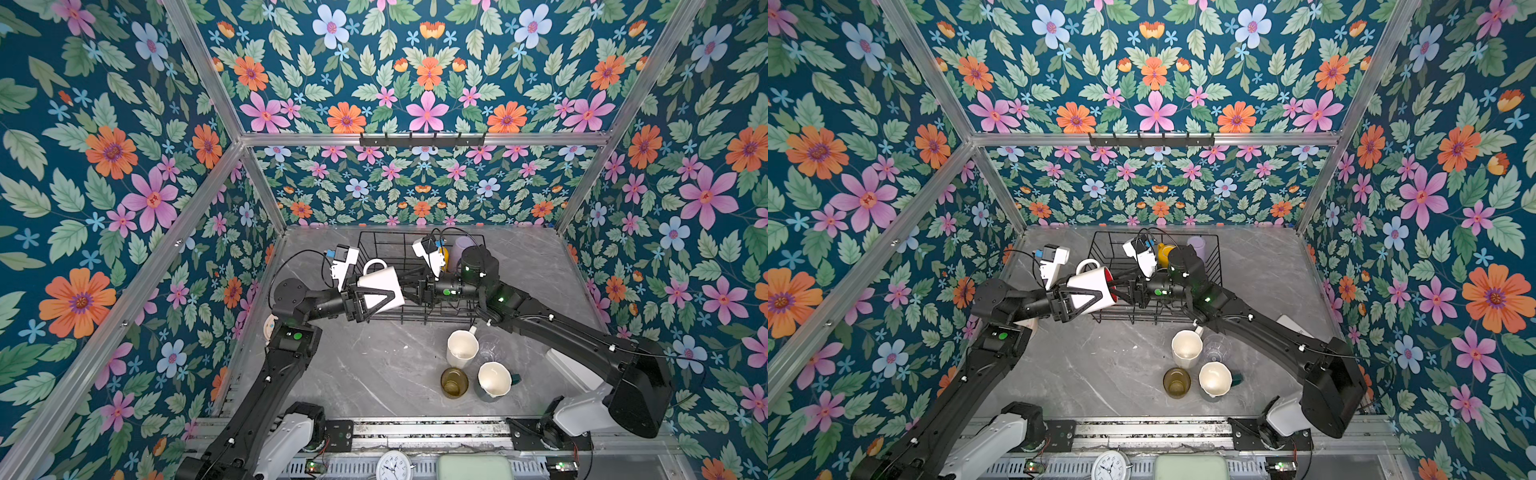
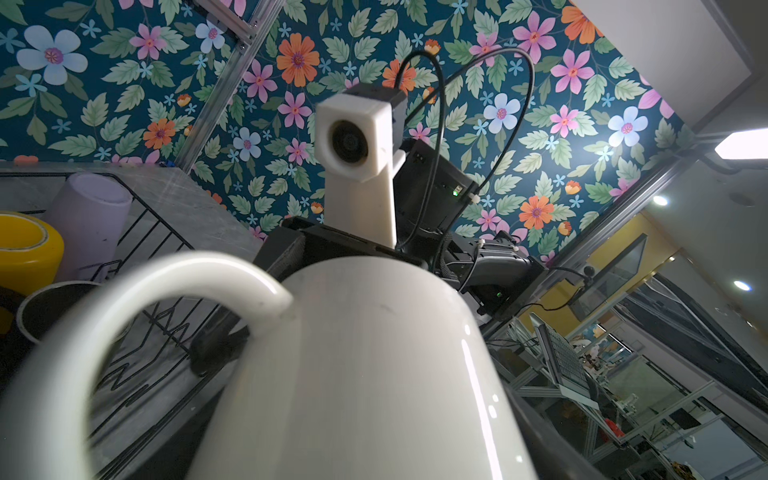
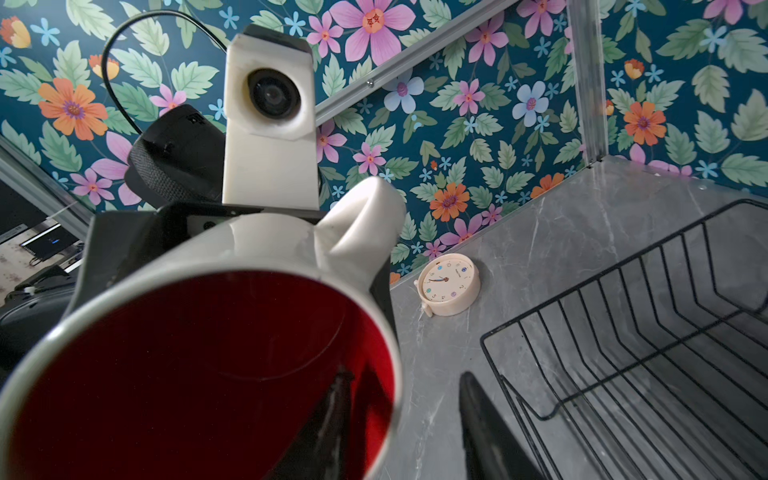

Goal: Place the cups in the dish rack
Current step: 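Open the right gripper off the white mug while the left gripper pulls it away, then lower the white mug upside down into the rack's far corner with the left gripper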

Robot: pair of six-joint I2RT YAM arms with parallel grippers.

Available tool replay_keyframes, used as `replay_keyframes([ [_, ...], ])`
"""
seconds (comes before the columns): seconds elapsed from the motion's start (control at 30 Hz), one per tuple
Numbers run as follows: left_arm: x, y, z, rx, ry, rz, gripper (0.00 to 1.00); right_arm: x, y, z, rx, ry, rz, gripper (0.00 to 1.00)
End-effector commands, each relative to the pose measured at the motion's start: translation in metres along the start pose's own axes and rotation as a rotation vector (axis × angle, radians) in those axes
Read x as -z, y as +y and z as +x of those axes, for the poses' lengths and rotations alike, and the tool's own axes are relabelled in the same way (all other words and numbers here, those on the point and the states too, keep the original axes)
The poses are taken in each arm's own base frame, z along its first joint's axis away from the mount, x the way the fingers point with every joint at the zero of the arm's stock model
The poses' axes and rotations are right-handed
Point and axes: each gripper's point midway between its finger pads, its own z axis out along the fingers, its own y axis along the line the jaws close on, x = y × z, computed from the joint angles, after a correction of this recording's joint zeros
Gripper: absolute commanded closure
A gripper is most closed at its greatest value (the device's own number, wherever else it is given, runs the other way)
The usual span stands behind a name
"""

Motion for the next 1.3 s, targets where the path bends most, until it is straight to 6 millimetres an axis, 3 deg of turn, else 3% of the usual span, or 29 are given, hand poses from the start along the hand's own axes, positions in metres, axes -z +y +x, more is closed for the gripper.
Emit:
replay_keyframes([
  [0.0,-0.001,0.009,-0.008,-0.070,-0.017,-0.068,1.00,0.013,-0.014,-0.006,-0.026,-0.049,0.094,0.40],
  [0.2,0.002,0.052,-0.014,-0.071,0.037,-0.316,1.00,0.057,-0.051,0.003,-0.099,-0.097,0.353,0.15],
  [0.37,0.012,0.095,-0.017,-0.037,0.089,-0.538,1.00,0.091,-0.069,0.016,-0.144,-0.108,0.515,0.07],
  [0.47,0.019,0.122,-0.014,0.015,0.131,-0.656,1.00,0.108,-0.076,0.022,-0.200,-0.118,0.564,0.06],
  [0.73,0.031,0.167,-0.022,0.060,0.192,-0.863,1.00,0.137,-0.091,0.044,-0.275,-0.072,0.726,0.05],
  [1.27,0.023,0.265,-0.015,0.111,0.387,-1.093,1.00,0.165,-0.092,0.073,-0.286,-0.015,0.818,0.05],
])
